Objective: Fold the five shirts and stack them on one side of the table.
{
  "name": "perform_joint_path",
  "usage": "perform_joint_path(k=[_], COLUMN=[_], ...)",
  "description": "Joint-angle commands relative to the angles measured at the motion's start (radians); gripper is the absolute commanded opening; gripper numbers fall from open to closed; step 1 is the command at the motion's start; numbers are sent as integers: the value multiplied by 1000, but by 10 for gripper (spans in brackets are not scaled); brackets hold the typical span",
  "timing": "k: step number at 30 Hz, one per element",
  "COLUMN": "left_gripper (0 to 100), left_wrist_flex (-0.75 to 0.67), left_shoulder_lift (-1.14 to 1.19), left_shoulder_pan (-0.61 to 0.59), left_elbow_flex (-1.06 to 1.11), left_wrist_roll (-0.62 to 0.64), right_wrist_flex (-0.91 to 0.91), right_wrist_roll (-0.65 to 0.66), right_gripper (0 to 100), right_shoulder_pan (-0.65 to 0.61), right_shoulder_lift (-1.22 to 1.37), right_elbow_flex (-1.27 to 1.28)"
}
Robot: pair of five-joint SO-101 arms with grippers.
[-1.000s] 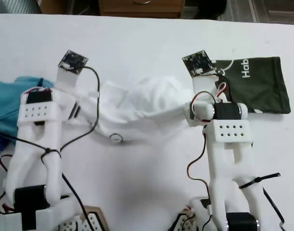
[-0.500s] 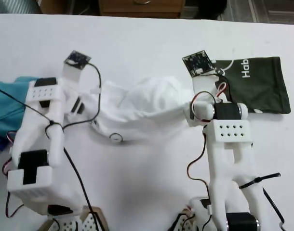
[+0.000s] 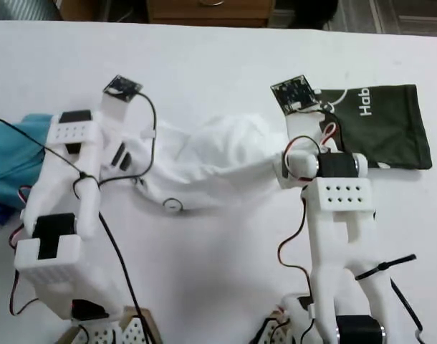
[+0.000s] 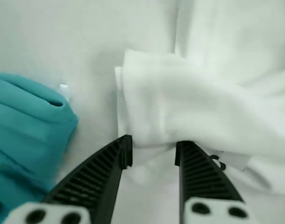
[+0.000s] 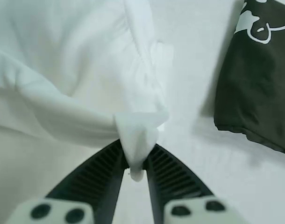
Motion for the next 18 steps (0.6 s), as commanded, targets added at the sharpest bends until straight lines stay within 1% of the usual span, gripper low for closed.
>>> perform_joint_path(k=[1, 3, 7, 13, 16, 18], left_gripper=[173, 173, 173, 173, 173, 173], left_wrist_flex=[29, 57, 58, 64, 71, 94], left_shoulder_lift=[-46, -44, -15, 110, 157, 176], left_shoulder_pan=[6, 6, 6, 9, 9, 14], left_elbow_flex=[-81, -117, -165, -260, -320, -363], left_wrist_roll=[11, 11, 11, 17, 63, 66], right_wrist_flex=[-30, -35, -35, -35, -35, -39], right_wrist_roll=[5, 5, 5, 5, 5, 5], right_gripper=[21, 21, 21, 21, 21, 21], right_shoulder_pan=[13, 13, 8, 15, 15, 15], right_shoulder_lift=[2, 2, 2, 2, 2, 2], right_elbow_flex=[-40, -40, -40, -40, -40, -40])
